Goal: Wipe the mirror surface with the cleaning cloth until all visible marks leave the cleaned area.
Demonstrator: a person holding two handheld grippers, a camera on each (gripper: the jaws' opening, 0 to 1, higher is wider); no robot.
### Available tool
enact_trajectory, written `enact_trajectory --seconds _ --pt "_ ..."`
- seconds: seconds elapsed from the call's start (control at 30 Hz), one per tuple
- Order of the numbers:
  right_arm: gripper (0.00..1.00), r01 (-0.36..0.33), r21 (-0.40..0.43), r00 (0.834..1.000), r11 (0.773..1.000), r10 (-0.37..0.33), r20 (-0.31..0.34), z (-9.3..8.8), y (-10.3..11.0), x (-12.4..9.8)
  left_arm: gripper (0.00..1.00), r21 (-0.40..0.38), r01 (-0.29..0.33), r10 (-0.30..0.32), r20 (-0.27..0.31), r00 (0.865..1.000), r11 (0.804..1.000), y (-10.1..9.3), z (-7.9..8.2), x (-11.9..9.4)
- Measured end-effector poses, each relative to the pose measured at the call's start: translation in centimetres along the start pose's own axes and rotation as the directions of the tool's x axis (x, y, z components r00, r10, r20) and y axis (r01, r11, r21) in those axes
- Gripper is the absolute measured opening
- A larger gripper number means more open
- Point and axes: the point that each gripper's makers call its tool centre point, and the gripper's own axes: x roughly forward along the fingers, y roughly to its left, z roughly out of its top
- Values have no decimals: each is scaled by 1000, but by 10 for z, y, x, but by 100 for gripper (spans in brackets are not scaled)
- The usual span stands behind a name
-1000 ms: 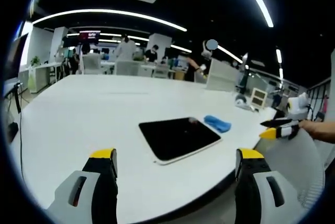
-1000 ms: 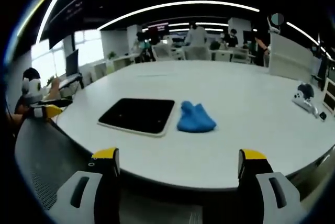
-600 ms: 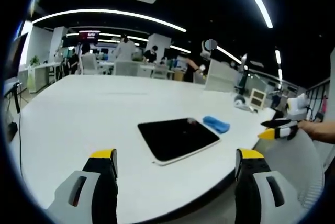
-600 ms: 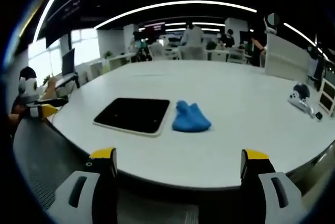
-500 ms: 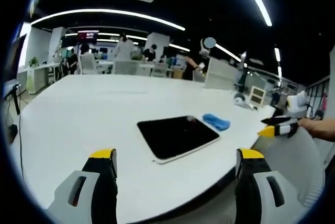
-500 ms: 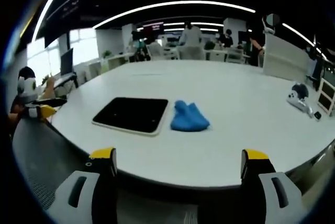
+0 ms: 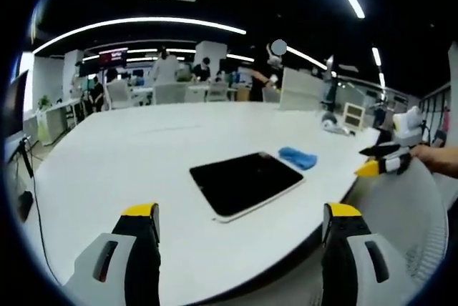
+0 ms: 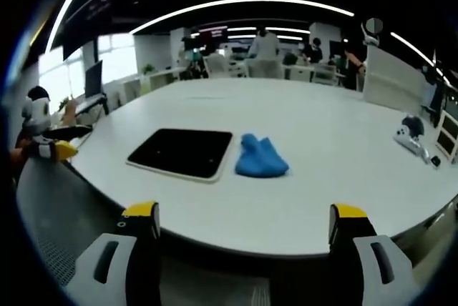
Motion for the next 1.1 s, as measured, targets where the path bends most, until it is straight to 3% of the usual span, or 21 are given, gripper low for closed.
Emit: enact_trajectory --seconds 0.33,0.63,0.83,1.1 --pt "97 -18 -17 1000 1000 18 -15 -2 4 0 91 30 -16 17 -16 1000 999 2 -4 0" --pt "95 9 -5 1000 1000 -8 21 4 1 -1 90 25 -4 5 -25 1000 1000 1 -6 0" --pt "81 -33 7 999 999 33 27 5 7 0 90 20 -15 16 -43 999 1000 2 -9 0" --pt "78 -41 -2 999 999 41 20 6 8 0 89 23 -22 23 -31 999 999 4 -7 0"
